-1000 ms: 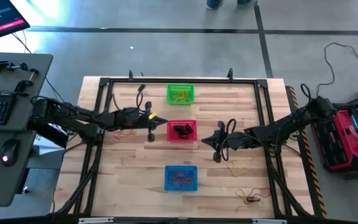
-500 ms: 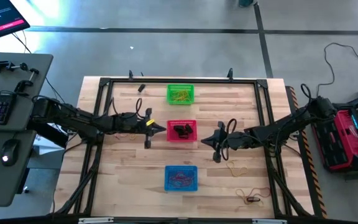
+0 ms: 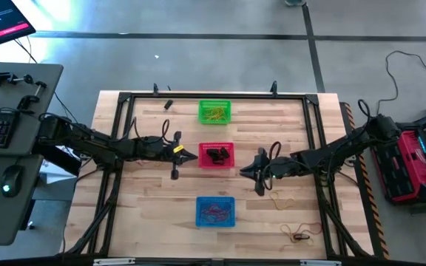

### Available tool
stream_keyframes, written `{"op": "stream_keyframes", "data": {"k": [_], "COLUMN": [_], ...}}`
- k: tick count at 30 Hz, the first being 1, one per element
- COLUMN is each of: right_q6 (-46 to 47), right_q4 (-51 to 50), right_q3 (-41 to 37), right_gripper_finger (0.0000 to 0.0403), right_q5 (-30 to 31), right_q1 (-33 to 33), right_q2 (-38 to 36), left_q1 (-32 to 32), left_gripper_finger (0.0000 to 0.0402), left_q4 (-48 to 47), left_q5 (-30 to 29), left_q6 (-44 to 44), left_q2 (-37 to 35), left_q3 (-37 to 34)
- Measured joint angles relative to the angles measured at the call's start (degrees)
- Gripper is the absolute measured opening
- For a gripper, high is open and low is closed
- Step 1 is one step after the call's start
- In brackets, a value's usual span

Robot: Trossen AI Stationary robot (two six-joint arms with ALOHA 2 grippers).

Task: Sort rubber bands into baskets
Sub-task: Put the yellow rubber band into the green bin

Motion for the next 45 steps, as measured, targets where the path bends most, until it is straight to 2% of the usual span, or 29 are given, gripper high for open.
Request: {"op": "stream_keyframes", "data": {"k": [6,11,17,21,26,32,39,45], "right_q6": [3.9,4.4,5.2,10.4,18.7,28.3,39.3,46.0], "right_q4": [-2.9,-7.1,-24.9,-36.8,-49.9,-58.5,-69.5,-76.5], "right_q3": [0.0,2.3,12.4,17.9,21.2,24.5,32.8,36.3], "right_gripper_finger": [0.0103,0.0124,0.0131,0.0131,0.0131,0.0131,0.0133,0.0179], "right_q5": [-1.5,-1.6,2.1,2.8,2.6,-2.8,-8.4,-15.8], "right_q1": [0.0,1.3,4.2,5.8,8.9,13.2,17.6,18.6], "right_q2": [0.0,0.0,0.0,0.0,1.9,8.1,18.7,26.5], "left_q1": [0.1,0.1,0.0,0.0,0.0,0.0,0.1,0.1], "left_gripper_finger": [0.0000,0.0000,0.0000,0.0000,0.0000,0.0000,0.0000,0.0000], "left_q4": [0.0,0.0,-0.1,-0.3,-0.3,-0.3,-0.3,-0.3], "left_q5": [0.0,0.0,0.0,0.0,0.0,0.0,0.0,0.0], "left_q6": [0.1,0.0,0.0,-1.4,-1.4,-1.4,-1.3,-1.3], "left_q2": [0.0,0.0,0.0,0.0,0.0,0.0,0.0,0.0], "left_q3": [0.0,0.0,0.0,0.0,0.0,0.0,0.0,0.0]}}
